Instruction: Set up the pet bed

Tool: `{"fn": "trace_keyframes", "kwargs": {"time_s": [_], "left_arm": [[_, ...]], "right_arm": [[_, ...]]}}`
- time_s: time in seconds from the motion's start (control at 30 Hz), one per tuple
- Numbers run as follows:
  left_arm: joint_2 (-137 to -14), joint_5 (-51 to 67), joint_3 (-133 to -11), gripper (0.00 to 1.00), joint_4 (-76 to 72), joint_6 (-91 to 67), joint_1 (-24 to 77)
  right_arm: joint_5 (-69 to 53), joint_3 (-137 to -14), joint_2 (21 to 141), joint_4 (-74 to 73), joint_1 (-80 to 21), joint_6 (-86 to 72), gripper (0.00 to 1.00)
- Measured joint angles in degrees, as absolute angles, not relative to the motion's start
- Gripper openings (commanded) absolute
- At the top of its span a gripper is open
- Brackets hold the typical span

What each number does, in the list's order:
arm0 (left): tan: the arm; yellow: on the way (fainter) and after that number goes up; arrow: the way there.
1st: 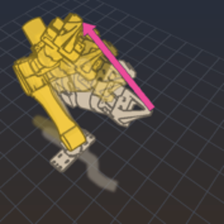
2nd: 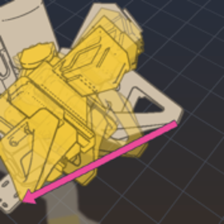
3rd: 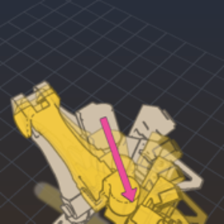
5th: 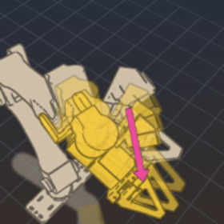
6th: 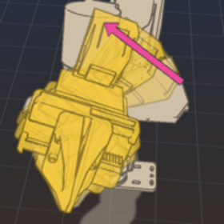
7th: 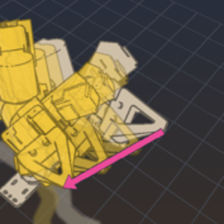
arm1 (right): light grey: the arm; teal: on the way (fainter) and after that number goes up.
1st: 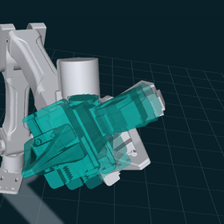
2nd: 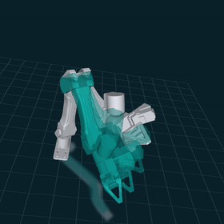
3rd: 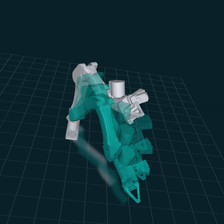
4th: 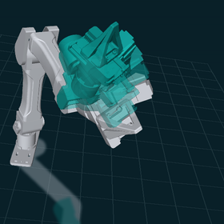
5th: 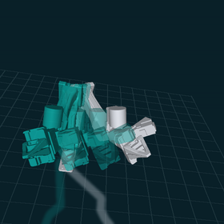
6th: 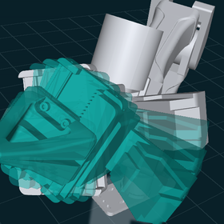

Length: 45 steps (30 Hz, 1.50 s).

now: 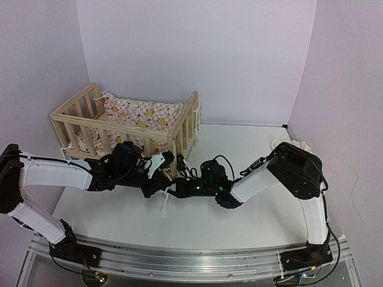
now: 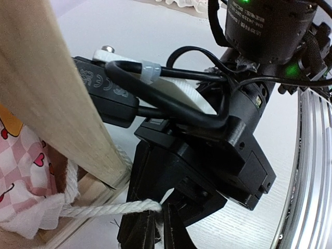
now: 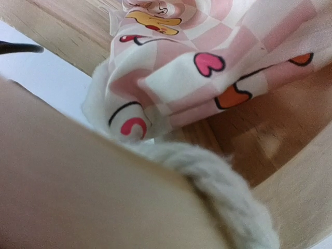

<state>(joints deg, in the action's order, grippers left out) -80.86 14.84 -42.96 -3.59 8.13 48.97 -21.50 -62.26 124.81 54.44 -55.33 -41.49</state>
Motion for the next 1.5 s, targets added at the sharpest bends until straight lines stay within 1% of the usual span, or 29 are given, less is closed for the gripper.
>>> {"fn": "trace_keyframes", "kwargs": {"time_s": [0.07,0.17,0.43,0.63,0.73,0.77,0.8,0.9,0.93,0.97,1.03,1.17,1.3,1.4,1.5], "left_arm": [[-80.92,14.87,-42.94,0.16,-2.74,8.99,48.99],[-80.93,14.83,-42.96,0.24,-1.85,10.4,48.99],[-80.22,16.15,-44.33,0.54,3.38,14.55,48.99],[-76.48,18.33,-44.61,0.68,5.8,18.24,48.98],[-74.34,19.22,-44.62,0.73,7.26,20.1,48.63],[-73.39,19.74,-44.62,0.74,7.85,20.87,48.3],[-72.49,20.15,-44.62,0.71,8.35,21.65,47.87],[-69.64,22.0,-44.62,0.59,10.22,23.91,45.58],[-68.85,22.63,-44.61,0.56,10.92,24.89,44.55],[-68.25,23.0,-44.55,0.55,11.49,25.75,43.38],[-67.9,23.43,-44.17,0.55,11.96,27.32,41.36],[-69.35,23.05,-40.72,0.64,11.55,32.69,39.27],[-74.35,22.94,-38.0,0.69,9.61,36.93,39.33],[-77.59,22.89,-37.13,0.68,6.6,38.59,39.31],[-79.62,22.98,-37.07,0.61,3.47,39.11,39.31]], "right_arm": [[-21.5,-62.26,124.84,54.54,-55.33,-41.8,0.0],[-21.47,-62.28,125.16,55.12,-55.37,-42.28,0.0],[-21.66,-62.37,127.11,58.5,-55.52,-43.94,0.0],[-21.74,-62.63,127.62,59.51,-55.66,-44.51,0.0],[-21.74,-62.63,127.65,59.57,-55.66,-44.57,0.0],[-21.75,-62.63,127.66,59.57,-55.66,-44.58,0.0],[-21.76,-62.63,127.66,59.59,-55.66,-44.58,0.0],[-21.81,-62.66,127.73,59.77,-55.66,-44.65,0.0],[-21.83,-62.68,127.77,59.78,-55.66,-44.66,0.0],[-21.89,-62.7,127.81,59.86,-55.66,-44.67,0.0],[-21.95,-62.76,127.83,59.9,-55.66,-44.69,0.0],[-22.12,-62.88,127.89,59.88,-55.66,-44.69,0.0],[-22.24,-63.0,127.94,59.8,-55.68,-44.68,0.0],[-22.24,-63.0,127.94,59.79,-55.68,-44.66,0.0],[-22.22,-63.0,127.94,59.79,-55.68,-44.64,0.0]]}}
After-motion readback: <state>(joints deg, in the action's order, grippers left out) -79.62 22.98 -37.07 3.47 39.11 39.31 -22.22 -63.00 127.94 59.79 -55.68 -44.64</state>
